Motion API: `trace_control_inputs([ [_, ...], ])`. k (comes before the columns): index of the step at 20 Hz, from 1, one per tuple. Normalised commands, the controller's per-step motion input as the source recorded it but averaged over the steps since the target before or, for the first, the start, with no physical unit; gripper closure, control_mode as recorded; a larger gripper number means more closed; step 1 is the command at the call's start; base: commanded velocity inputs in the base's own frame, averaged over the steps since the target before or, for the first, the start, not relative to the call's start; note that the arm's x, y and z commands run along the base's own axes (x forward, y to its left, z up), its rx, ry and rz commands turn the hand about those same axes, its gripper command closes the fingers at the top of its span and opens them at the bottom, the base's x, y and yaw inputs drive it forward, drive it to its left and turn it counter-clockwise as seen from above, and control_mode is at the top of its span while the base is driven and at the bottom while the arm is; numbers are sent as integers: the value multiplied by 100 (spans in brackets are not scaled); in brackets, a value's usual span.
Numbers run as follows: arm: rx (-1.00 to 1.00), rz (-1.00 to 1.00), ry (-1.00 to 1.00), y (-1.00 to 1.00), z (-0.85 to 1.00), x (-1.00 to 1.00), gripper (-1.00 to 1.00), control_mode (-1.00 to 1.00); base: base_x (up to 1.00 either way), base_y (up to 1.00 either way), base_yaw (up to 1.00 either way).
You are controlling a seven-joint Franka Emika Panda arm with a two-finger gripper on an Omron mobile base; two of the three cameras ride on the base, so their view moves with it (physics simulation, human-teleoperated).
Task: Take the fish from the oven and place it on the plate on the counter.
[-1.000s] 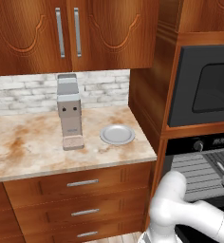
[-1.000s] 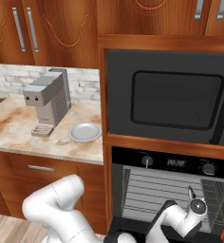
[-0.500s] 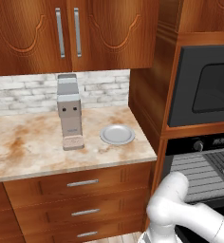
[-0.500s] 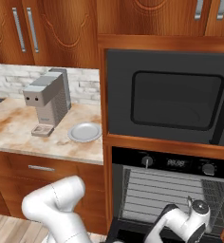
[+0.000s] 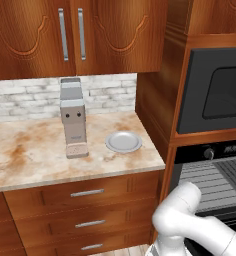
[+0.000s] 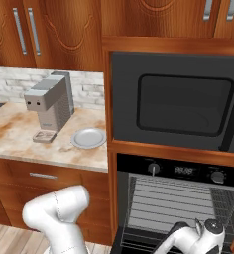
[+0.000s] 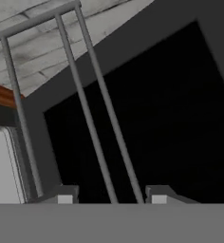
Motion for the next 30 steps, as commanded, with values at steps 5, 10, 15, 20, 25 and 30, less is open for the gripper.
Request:
trace_control_inputs([
  [5,0,17,-6,-3,16,-100,100,-100,0,0,0],
  [10,0,20,-19,0,80,-70,100,-100,0,0,0],
  [15,0,23,-27,0,100,-15,100,-100,0,0,0],
  [20,-1,19,-23,4,100,-21,100,-100,0,0,0],
  [25,-10,17,-16,27,100,-6,100,-100,0,0,0],
  [30,-19,16,-17,53,100,0,100,-100,0,0,0],
])
